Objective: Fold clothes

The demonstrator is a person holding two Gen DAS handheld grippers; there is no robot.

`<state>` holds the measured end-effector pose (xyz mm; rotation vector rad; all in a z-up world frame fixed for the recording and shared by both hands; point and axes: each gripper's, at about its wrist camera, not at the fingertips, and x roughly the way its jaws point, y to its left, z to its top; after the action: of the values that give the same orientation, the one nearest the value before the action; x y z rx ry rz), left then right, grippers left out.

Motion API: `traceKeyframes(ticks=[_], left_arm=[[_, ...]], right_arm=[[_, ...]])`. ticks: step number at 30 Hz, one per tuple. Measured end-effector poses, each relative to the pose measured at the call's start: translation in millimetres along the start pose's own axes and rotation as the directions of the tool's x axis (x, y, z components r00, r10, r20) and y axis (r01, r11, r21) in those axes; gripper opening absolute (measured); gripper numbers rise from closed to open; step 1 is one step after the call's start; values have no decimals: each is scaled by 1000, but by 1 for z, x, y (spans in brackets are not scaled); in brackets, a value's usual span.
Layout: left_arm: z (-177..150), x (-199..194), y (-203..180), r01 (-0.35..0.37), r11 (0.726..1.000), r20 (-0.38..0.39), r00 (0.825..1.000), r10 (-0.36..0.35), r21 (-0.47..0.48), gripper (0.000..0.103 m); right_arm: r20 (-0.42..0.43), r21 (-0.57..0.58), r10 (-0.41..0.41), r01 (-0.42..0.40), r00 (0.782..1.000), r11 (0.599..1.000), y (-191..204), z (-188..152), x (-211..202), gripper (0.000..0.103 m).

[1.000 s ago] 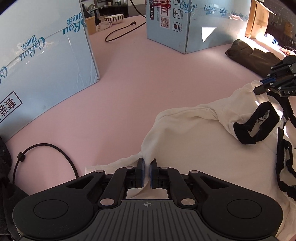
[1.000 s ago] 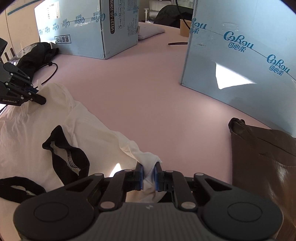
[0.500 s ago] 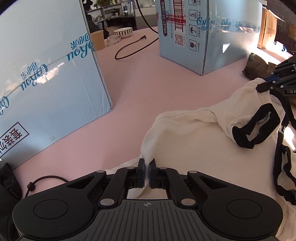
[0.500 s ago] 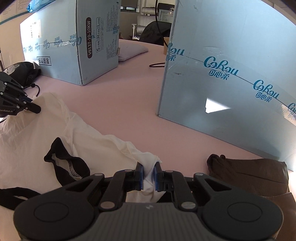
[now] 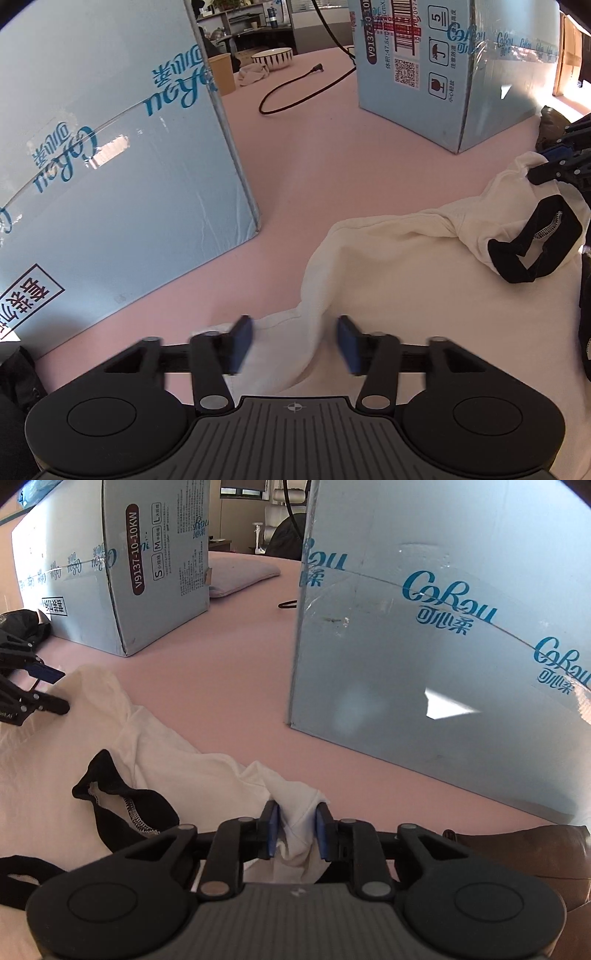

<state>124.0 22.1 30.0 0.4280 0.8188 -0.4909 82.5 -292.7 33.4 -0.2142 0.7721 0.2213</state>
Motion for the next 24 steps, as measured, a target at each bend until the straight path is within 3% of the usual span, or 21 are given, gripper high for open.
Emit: traceKeyframes(ticks=[2, 5, 9, 14, 17, 21, 24], left_arm=[[-3, -8, 5, 13, 1000, 9, 1000, -13, -10, 98], [-11, -22, 13, 13, 999, 22, 1000, -12, -31, 99], [-31, -60, 23, -10, 1000, 95, 995, 12, -16, 99], [-62, -109, 25, 61, 996, 100, 993, -67, 66, 99], [-86, -130, 16, 96, 995, 74, 992, -98, 31, 99], [-115, -146, -9, 59, 998, 117, 991, -61, 22, 98], [-122, -138, -23, 59, 998, 89, 995, -55, -34, 94]], right_arm=[[52, 9, -37, 36, 998, 999, 1, 0, -13, 87], [125, 53, -74, 68, 989, 996, 3, 2, -40, 87], [167, 87, -69, 55, 984, 995, 14, -1, -81, 87], [158, 104, 31, -48, 987, 993, 37, -14, -134, 87], [154, 114, 72, -90, 985, 989, 65, -30, -166, 87], [100, 128, 88, -100, 991, 987, 94, -54, -186, 87], [57, 169, 105, -114, 993, 979, 104, -66, -188, 87]])
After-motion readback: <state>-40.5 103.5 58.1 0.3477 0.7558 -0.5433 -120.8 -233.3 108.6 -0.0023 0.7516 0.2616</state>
